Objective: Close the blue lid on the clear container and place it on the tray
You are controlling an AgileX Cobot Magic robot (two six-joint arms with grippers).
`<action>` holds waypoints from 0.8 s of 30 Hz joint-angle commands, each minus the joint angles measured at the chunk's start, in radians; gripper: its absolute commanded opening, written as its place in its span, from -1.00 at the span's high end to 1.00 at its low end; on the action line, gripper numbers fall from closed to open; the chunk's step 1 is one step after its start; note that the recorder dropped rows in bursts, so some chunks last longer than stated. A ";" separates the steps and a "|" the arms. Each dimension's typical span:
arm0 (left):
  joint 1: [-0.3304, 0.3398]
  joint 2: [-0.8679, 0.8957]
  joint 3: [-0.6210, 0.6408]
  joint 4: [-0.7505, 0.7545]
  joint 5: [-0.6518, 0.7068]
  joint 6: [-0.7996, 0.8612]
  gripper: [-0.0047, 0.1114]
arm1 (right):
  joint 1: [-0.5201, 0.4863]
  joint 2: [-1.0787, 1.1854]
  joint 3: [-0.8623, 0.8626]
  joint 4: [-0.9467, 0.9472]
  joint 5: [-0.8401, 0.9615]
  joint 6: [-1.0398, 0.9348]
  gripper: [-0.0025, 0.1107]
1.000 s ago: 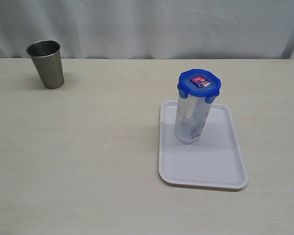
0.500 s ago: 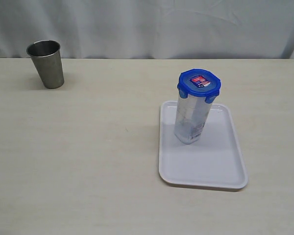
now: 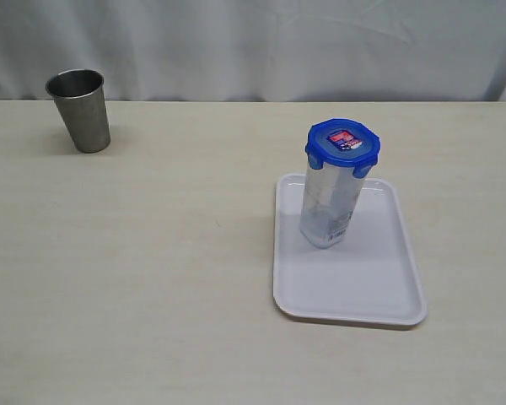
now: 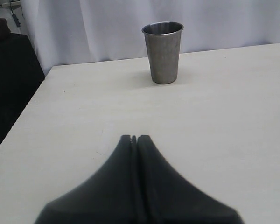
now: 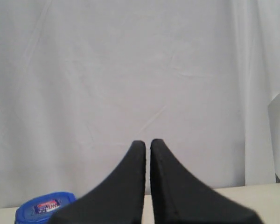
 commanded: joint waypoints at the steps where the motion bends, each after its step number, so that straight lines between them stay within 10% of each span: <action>1: 0.001 -0.003 0.004 0.003 -0.012 0.000 0.92 | 0.005 -0.060 0.038 -0.013 -0.008 -0.026 0.88; 24: 0.001 -0.003 0.004 0.003 -0.012 0.000 0.92 | 0.036 -0.088 0.038 -0.030 0.542 -0.096 0.88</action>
